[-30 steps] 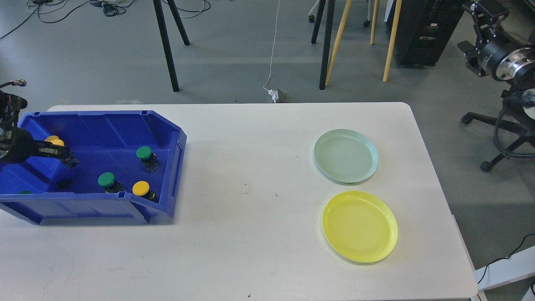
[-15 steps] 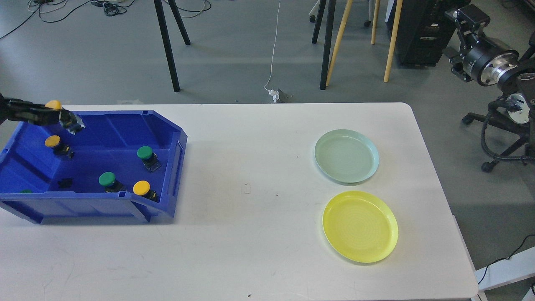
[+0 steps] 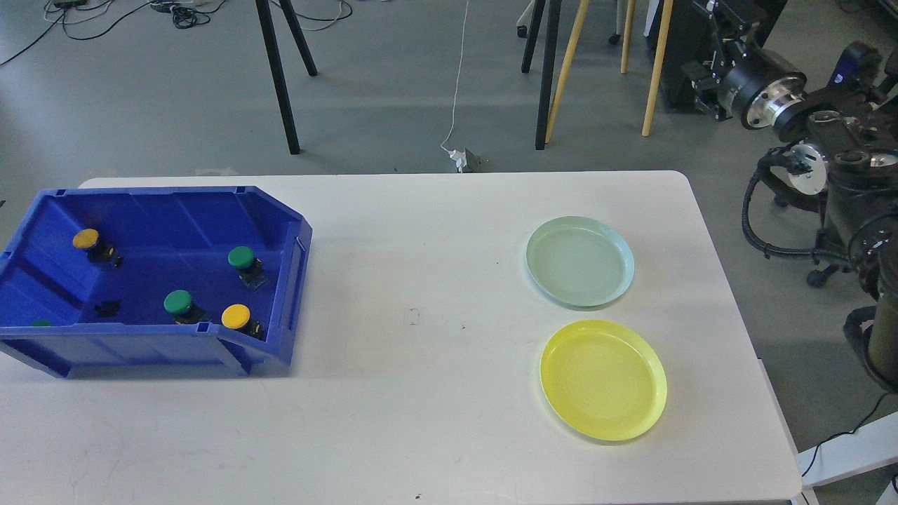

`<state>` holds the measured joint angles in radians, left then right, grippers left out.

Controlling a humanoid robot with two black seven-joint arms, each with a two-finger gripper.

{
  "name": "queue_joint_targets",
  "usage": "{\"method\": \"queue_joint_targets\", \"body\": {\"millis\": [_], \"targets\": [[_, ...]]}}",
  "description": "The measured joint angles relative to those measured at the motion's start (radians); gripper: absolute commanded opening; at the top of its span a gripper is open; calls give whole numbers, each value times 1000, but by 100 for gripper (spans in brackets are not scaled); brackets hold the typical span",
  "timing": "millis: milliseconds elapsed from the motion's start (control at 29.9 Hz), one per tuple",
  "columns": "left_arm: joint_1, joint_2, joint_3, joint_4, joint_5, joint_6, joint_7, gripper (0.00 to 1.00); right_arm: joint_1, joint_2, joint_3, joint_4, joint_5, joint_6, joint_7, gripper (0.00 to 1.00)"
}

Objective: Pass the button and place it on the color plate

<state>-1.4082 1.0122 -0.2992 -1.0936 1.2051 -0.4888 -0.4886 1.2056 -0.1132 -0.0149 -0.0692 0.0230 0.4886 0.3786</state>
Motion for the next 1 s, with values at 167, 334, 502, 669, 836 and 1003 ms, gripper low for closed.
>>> {"method": "queue_joint_targets", "body": {"millis": [167,334,502,669,836,1003], "targets": [[-5,-182,0,68,-81,0,0,26,34,86,98,0,0,0,0,98],[-11,-360,-5,231,-91,0,0,26,73,112,171,2,2,0,-12,99],[-32,-492,1,352,-89,0,0,26,88,113,236,7,3,0,-22,99],[-34,-534,10,364,-78,0,0,26,97,113,248,111,5,-3,-27,99],[-35,-546,12,362,-69,0,0,26,99,114,242,331,3,-75,-51,99],[-38,-547,12,356,-60,0,2,26,92,113,239,518,-9,-138,-63,99]]}}
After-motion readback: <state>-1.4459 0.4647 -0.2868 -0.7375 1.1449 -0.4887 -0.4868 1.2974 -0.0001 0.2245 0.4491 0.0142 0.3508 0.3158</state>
